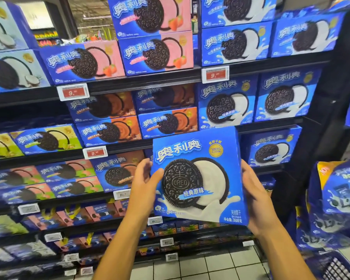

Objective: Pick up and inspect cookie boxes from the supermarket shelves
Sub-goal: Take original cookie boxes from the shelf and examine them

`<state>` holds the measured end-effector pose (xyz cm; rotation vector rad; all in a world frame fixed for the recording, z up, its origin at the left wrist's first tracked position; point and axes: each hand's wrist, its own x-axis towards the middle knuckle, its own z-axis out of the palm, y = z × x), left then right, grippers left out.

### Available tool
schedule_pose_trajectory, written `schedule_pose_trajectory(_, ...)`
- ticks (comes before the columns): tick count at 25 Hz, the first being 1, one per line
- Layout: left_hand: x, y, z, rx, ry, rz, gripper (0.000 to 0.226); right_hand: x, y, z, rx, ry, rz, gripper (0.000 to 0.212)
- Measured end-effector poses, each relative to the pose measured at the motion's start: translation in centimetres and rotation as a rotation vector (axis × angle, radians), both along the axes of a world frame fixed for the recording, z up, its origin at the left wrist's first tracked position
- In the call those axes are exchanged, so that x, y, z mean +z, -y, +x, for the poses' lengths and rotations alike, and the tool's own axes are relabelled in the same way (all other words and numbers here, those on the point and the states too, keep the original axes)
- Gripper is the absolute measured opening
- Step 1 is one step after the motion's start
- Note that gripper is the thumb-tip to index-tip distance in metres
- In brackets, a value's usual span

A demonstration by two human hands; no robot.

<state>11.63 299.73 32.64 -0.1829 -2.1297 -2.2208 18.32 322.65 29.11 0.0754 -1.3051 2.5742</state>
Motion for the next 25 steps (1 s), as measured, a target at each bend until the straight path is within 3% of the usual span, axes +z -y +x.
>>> schedule_pose_trajectory(4, 0.0, -6.2, 2.8, -0.357, -0.029, -0.052, 0.065, 0.9, -0.3, -0.3, -0.063, 0.01, 0.188, 0.046)
schedule_pose_trajectory(7, 0.1, -9.5, 4.1, -0.372, 0.017, 0.02, 0.084, 1.6, 0.2, 0.2, -0.061, 0.011, 0.329, 0.042)
schedule_pose_trajectory(11, -1.0, -9.1, 3.7, -0.293, 0.038, 0.258, 0.048, 1.9, -0.4, 0.5, 0.015, 0.016, 0.466, 0.037)
schedule_pose_trajectory(13, -2.0, -8.7, 3.6, -0.281, 0.161, 0.488, 0.049, 1.6, -1.4, 0.5, 0.037, 0.021, 0.503, 0.035)
schedule_pose_trajectory(16, -3.1, -8.3, 3.8, -0.226, 0.305, 0.674, 0.05, -0.2, -4.0, 0.1, -0.082, 0.061, 0.494, 0.023)
schedule_pose_trajectory(18, -3.8, -7.9, 4.0, -0.247, 0.285, 0.678, 0.041, -1.6, -6.2, -0.1, -0.194, 0.104, 0.453, 0.027)
schedule_pose_trajectory(21, -4.4, -7.4, 4.6, -0.32, 0.262, 0.734, 0.051, -2.7, -8.5, 0.1, -0.183, 0.165, 0.355, 0.025)
schedule_pose_trajectory(25, -4.8, -7.7, 4.9, -0.42, 0.309, 0.918, 0.054, -2.9, -9.0, 1.1, 0.043, 0.143, 0.185, 0.057)
